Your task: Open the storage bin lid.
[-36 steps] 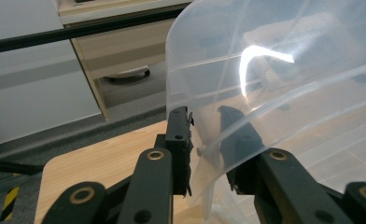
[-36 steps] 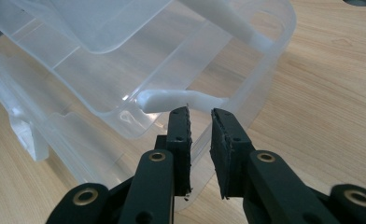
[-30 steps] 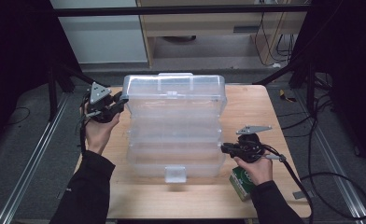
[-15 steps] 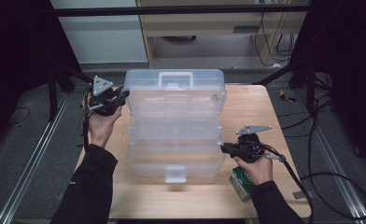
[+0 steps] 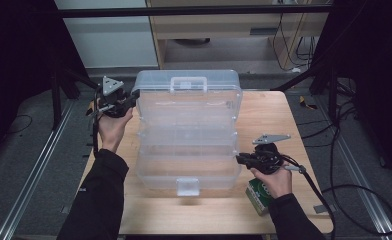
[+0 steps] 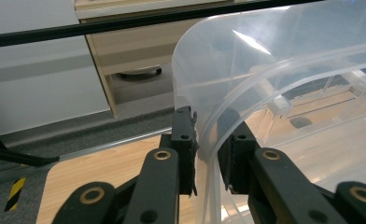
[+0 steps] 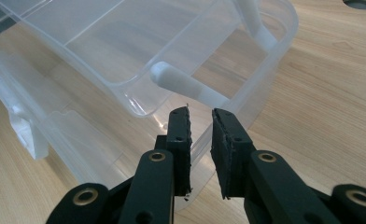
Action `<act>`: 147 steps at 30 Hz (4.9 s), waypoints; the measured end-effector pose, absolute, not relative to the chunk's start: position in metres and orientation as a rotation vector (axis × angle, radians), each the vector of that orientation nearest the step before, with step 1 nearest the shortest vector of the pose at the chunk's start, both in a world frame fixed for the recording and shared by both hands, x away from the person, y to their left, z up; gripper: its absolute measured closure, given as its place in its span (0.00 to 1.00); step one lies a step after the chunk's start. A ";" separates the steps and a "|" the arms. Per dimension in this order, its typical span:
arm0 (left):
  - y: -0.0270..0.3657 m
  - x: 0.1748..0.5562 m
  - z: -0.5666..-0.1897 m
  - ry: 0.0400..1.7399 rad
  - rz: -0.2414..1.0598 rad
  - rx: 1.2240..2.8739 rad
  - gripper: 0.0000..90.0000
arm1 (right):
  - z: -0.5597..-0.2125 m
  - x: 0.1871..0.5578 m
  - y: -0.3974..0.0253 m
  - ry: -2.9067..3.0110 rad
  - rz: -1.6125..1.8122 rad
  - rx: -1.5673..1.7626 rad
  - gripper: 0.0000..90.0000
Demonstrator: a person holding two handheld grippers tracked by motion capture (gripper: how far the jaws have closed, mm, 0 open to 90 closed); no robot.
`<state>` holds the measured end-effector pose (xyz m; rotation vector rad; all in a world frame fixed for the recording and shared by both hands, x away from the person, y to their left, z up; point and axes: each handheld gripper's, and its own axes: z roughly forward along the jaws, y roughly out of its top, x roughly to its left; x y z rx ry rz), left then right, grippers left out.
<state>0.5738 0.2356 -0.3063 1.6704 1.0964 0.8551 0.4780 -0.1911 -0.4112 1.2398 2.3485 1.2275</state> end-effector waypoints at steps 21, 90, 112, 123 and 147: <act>0.230 0.597 -0.306 1.141 0.873 1.674 0.87 | -0.411 0.479 -0.191 2.352 1.218 1.236 0.86; 0.223 0.690 -0.342 1.264 0.831 1.727 0.93 | -0.410 0.481 -0.190 2.362 1.198 1.236 0.85; 0.227 0.692 -0.331 1.259 0.851 1.748 0.81 | -0.409 0.483 -0.191 2.387 1.192 1.244 0.84; 0.251 0.650 -0.319 1.224 0.797 1.738 0.69 | -0.409 0.483 -0.190 2.386 1.192 1.248 0.84; 0.275 0.504 -0.340 1.052 0.651 1.843 0.59 | -0.409 0.483 -0.190 2.382 1.188 1.252 0.84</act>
